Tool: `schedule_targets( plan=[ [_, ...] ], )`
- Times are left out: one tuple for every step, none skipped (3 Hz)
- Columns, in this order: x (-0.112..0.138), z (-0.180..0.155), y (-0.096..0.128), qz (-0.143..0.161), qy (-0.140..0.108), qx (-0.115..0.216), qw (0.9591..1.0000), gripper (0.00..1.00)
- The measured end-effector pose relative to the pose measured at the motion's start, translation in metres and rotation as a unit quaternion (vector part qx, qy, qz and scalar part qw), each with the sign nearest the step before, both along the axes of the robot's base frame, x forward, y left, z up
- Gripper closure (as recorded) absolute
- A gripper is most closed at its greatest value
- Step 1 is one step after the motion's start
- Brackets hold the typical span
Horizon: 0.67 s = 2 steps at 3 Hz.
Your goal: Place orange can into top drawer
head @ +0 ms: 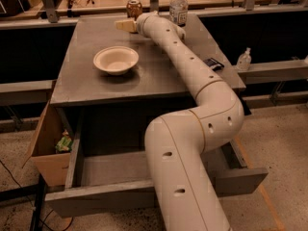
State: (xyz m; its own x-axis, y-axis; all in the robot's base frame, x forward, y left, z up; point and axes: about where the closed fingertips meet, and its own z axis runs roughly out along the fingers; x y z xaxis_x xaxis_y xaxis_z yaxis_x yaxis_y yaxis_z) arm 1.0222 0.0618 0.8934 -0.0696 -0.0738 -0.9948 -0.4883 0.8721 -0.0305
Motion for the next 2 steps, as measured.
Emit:
schedule_targets(
  plan=[
    [0.0048, -0.0075, -0.0043, -0.011, 0.012, -0.008, 0.9998, 0.00],
    [0.0080, -0.0095, -0.0077, -0.020, 0.018, -0.009, 0.9996, 0.00]
  ],
)
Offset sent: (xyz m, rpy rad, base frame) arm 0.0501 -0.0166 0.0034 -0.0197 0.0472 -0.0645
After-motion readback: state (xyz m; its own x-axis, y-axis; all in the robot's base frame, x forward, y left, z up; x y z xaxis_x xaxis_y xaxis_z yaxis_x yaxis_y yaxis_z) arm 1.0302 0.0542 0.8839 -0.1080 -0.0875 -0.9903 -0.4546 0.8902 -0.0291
